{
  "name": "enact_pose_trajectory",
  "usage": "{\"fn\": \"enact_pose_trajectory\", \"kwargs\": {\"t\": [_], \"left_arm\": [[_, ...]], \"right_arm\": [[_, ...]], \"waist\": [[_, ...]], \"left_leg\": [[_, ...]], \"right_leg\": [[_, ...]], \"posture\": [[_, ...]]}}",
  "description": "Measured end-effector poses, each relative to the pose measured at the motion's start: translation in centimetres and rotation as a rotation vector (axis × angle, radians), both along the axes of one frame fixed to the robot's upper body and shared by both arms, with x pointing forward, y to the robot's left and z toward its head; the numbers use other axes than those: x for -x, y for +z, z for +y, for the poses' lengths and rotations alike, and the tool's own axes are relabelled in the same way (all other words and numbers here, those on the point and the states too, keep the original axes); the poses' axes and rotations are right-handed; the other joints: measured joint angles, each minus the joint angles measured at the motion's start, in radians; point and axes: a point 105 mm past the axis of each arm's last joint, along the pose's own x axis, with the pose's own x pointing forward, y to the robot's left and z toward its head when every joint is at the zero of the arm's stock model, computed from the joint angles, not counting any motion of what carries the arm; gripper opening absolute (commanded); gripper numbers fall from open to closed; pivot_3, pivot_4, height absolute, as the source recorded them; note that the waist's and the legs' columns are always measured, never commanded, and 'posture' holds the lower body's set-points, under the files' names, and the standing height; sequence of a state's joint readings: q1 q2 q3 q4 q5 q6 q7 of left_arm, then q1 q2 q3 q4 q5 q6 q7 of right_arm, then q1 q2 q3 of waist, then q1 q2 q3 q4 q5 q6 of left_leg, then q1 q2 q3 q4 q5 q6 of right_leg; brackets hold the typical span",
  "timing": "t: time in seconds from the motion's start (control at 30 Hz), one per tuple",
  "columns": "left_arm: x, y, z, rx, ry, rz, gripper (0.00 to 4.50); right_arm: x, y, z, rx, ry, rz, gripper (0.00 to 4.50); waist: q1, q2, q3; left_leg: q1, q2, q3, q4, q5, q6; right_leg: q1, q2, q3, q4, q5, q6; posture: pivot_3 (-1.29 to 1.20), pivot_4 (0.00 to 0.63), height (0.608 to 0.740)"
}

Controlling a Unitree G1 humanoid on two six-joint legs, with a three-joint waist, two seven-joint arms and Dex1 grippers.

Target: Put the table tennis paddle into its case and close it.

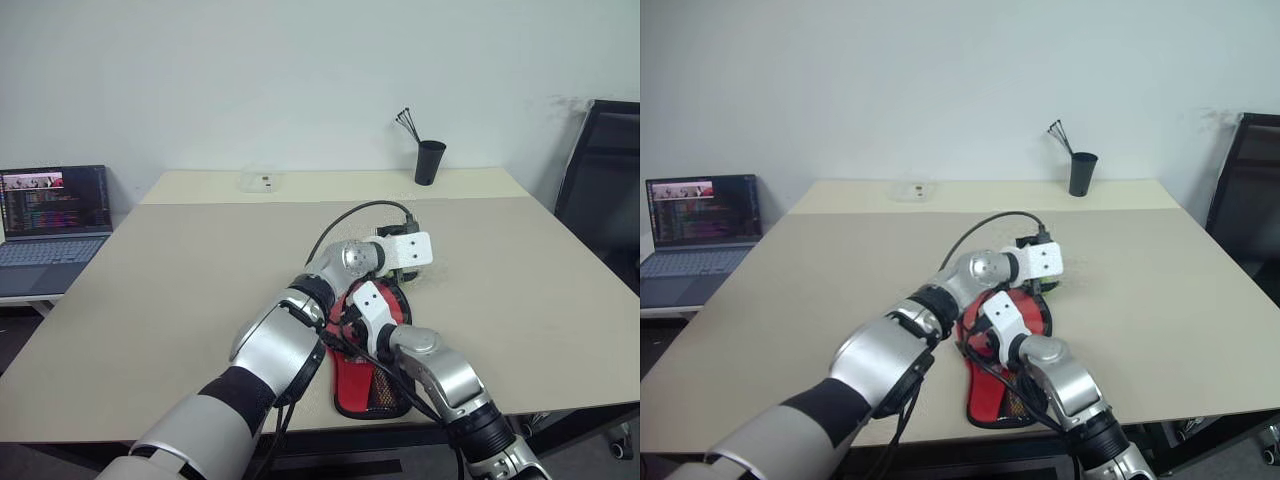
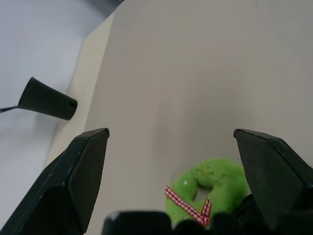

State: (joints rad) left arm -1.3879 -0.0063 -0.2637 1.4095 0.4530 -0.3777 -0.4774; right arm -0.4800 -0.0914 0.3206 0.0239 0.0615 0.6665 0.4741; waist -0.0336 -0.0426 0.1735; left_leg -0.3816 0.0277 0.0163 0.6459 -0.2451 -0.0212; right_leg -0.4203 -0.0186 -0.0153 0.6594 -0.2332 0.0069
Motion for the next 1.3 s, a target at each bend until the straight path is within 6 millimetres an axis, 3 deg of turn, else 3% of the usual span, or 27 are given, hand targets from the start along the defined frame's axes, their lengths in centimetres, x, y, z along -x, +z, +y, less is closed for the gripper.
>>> {"fn": "enact_pose_trajectory", "kwargs": {"t": [0.13, 0.3, 0.37, 0.5, 0.6, 0.77, 0.87, 1.1, 1.3], "left_arm": [[-1.5, 2.1, 2.9, 0.112, 0.084, 0.0, 4.46], [-3.6, 3.1, 10.5, 0.242, 0.272, 0.053, 4.46], [-3.8, 3.1, 12.7, 0.298, 0.308, 0.09, 4.46], [-2.6, 3.3, 15.1, 0.508, 0.198, 0.272, 4.46], [-0.8, 1.7, 16.2, 0.523, 0.071, 0.37, 4.46], [4.0, -5.2, 16.3, 0.402, -0.043, 0.518, 4.46], [6.3, -7.8, 15.4, 0.375, -0.067, 0.604, 4.46], [8.4, -8.1, 11.2, 0.344, -0.142, 0.607, 4.46], [7.8, -8.0, 10.3, 0.303, -0.121, 0.586, 4.46]], "right_arm": [[1.0, 0.7, -0.7, -0.029, 0.033, 0.041, 4.5], [3.8, 1.2, -2.6, -0.048, 0.109, 0.136, 4.5], [4.6, 1.3, -3.2, -0.047, 0.12, 0.16, 4.5], [5.5, 2.8, -4.5, -0.07, 0.153, 0.173, 4.5], [5.4, 4.6, -6.0, -0.091, 0.157, 0.15, 4.5], [4.2, 6.7, -8.5, -0.128, 0.125, 0.133, 4.5], [2.8, 7.0, -10.3, -0.131, 0.058, 0.136, 4.5], [0.4, 9.0, -11.4, -0.115, 0.075, 0.08, 4.5], [-5.6, 10.3, -12.9, -0.13, -0.107, -0.007, 4.5]], "waist": [[0.0, 0.0, 0.0], [0.001, 0.0, 0.0], [0.003, 0.0, 0.001], [0.004, 0.0, 0.002], [0.004, 0.0, 0.002], [0.002, 0.001, 0.002], [0.006, 0.001, 0.002], [0.009, 0.001, 0.002], [0.001, 0.001, 0.002]], "left_leg": [[-0.001, 0.0, 0.0, 0.0, 0.0, 0.0], [-0.003, 0.0, -0.002, -0.001, 0.0, 0.0], [-0.003, 0.0, -0.002, 0.0, 0.0, 0.0], [-0.005, 0.0, -0.002, 0.0, 0.0, 0.0], [-0.005, 0.0, -0.002, 0.0, 0.0, 0.0], [-0.005, 0.002, -0.005, 0.0, 0.0, 0.0], [-0.005, 0.001, -0.006, 0.001, 0.0, 0.0], [-0.003, 0.0, -0.005, 0.001, 0.0, 0.0], [-0.002, 0.0, -0.003, 0.0, 0.0, 0.0]], "right_leg": [[-0.001, 0.0, 0.0, 0.0, 0.0, 0.0], [-0.002, 0.0, -0.001, -0.001, 0.0, 0.0], [-0.002, 0.0, -0.001, -0.001, 0.0, 0.0], [-0.002, -0.001, -0.002, -0.002, 0.0, 0.0], [-0.002, -0.001, -0.002, -0.003, 0.0, 0.0], [-0.002, -0.001, 0.001, -0.002, 0.0, -0.001], [-0.002, -0.001, 0.001, -0.001, 0.0, -0.001], [-0.001, -0.001, 0.001, -0.002, 0.0, 0.0], [-0.001, 0.0, 0.003, -0.001, 0.0, -0.001]], "posture": [[0.0, 0.15, 0.74], [0.0, 0.15, 0.74], [0.0, 0.15, 0.74], [0.0, 0.15, 0.74], [0.0, 0.15, 0.74], [0.0, 0.15, 0.74], [0.0, 0.15, 0.74], [0.0, 0.15, 0.74], [0.0, 0.15, 0.74]]}}
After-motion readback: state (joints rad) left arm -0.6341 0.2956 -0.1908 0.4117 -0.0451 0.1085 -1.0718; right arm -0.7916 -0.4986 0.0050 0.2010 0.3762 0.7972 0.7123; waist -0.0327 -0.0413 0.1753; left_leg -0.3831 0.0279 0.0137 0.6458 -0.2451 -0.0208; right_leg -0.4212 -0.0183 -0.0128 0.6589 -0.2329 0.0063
